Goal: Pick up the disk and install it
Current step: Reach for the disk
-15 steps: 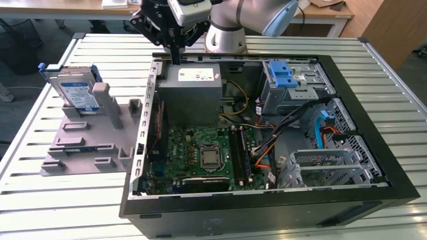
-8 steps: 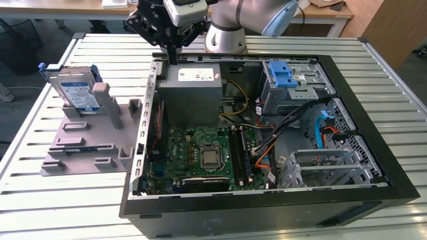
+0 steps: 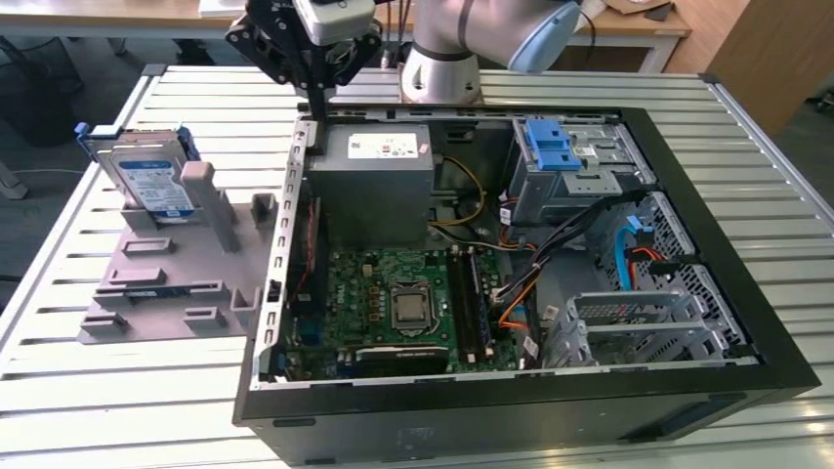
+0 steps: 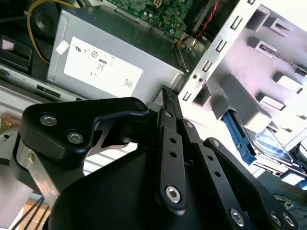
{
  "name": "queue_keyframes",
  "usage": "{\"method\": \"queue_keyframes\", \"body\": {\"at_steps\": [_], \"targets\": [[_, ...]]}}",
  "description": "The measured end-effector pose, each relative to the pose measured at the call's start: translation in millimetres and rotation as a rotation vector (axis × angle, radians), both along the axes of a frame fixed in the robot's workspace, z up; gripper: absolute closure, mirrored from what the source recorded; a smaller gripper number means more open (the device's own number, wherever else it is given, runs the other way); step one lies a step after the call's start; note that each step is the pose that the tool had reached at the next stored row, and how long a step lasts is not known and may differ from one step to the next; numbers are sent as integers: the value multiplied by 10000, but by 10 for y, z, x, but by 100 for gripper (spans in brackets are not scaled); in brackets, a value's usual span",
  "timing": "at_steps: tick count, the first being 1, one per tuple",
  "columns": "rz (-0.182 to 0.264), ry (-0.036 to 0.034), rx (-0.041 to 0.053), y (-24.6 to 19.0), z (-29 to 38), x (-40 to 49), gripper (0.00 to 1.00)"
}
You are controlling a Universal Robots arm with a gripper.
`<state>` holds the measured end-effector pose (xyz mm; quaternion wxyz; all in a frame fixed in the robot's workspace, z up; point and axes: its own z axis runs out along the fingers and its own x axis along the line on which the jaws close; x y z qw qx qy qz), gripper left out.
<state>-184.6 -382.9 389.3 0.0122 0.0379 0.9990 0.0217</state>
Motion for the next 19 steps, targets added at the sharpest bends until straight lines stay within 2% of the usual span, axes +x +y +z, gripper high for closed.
{"method": "queue_keyframes", "body": {"at_steps": [1,5,6,10,19], "targets": [[-1,19,0,6,-1,-19,89],[-4,227,0,25,-13,-79,89],[-4,258,-2,27,-14,-102,89],[-5,304,-1,38,-21,-215,89],[-4,308,-1,49,-29,-494,89]]}}
